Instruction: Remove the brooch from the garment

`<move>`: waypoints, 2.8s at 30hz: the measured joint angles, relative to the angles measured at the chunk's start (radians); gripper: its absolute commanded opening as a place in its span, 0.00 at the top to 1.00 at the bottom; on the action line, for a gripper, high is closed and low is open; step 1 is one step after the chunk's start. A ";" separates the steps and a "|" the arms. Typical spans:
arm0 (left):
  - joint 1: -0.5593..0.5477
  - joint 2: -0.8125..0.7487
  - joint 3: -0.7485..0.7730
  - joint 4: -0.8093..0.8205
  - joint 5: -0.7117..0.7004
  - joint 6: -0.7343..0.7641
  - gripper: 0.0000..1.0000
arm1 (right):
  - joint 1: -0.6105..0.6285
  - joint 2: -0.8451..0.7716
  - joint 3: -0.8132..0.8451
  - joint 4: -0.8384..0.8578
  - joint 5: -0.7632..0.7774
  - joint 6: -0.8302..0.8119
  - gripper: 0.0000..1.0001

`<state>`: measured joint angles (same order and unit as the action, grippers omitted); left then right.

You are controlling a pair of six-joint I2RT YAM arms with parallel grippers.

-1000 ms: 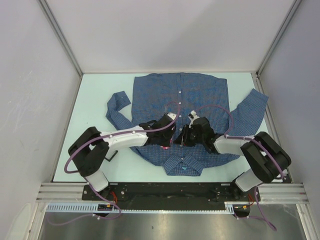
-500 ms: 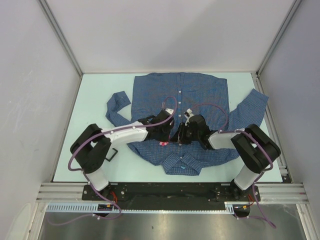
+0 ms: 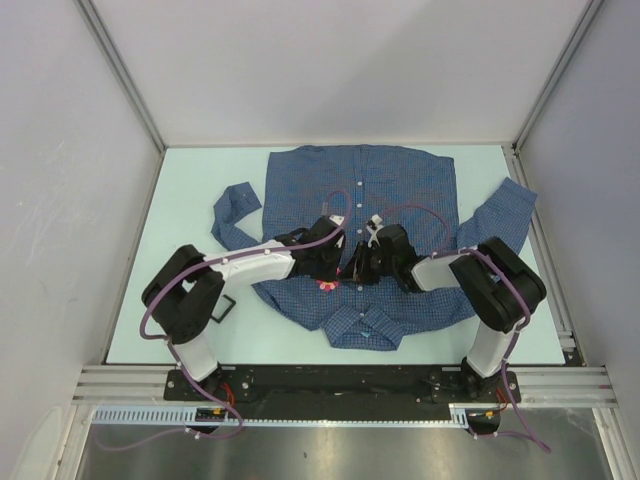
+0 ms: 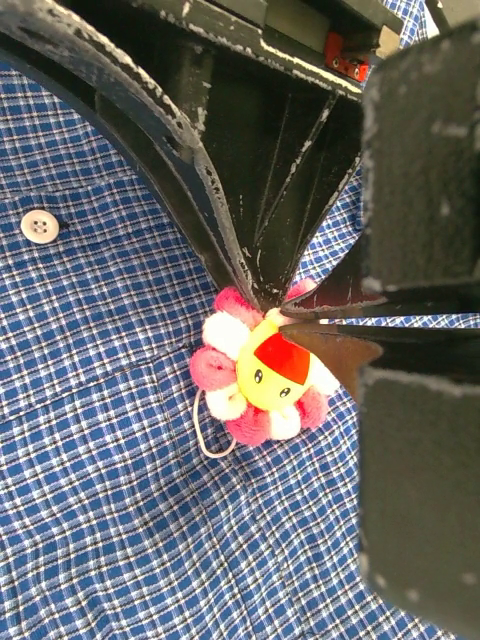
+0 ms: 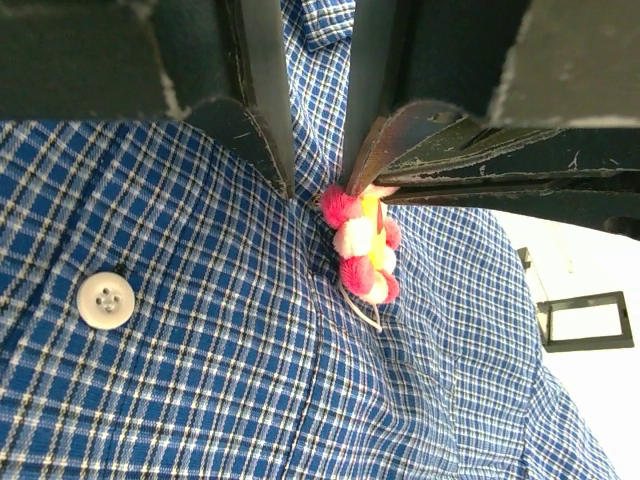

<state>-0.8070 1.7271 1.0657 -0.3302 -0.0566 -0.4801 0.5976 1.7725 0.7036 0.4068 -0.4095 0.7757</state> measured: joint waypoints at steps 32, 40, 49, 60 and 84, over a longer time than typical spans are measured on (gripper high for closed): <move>-0.158 0.125 0.145 -0.232 -0.321 0.040 0.31 | -0.093 -0.337 -0.094 -0.239 0.068 -0.001 0.67; -0.174 0.175 0.203 -0.280 -0.387 0.054 0.74 | -0.089 -0.369 -0.109 -0.275 0.069 -0.032 0.66; -0.180 0.173 0.226 -0.311 -0.405 0.129 1.00 | -0.060 -0.347 -0.109 -0.233 0.051 -0.036 0.66; -0.154 0.083 0.156 -0.245 -0.202 0.169 1.00 | -0.012 -0.282 -0.109 -0.163 0.026 -0.058 0.68; 0.075 -0.078 -0.090 -0.001 0.114 -0.036 1.00 | -0.021 -0.195 -0.100 -0.024 -0.030 -0.035 0.63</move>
<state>-0.7322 1.6493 0.9752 -0.3313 0.0570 -0.5159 0.5762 1.5780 0.6041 0.3828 -0.4393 0.7403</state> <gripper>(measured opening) 0.025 0.373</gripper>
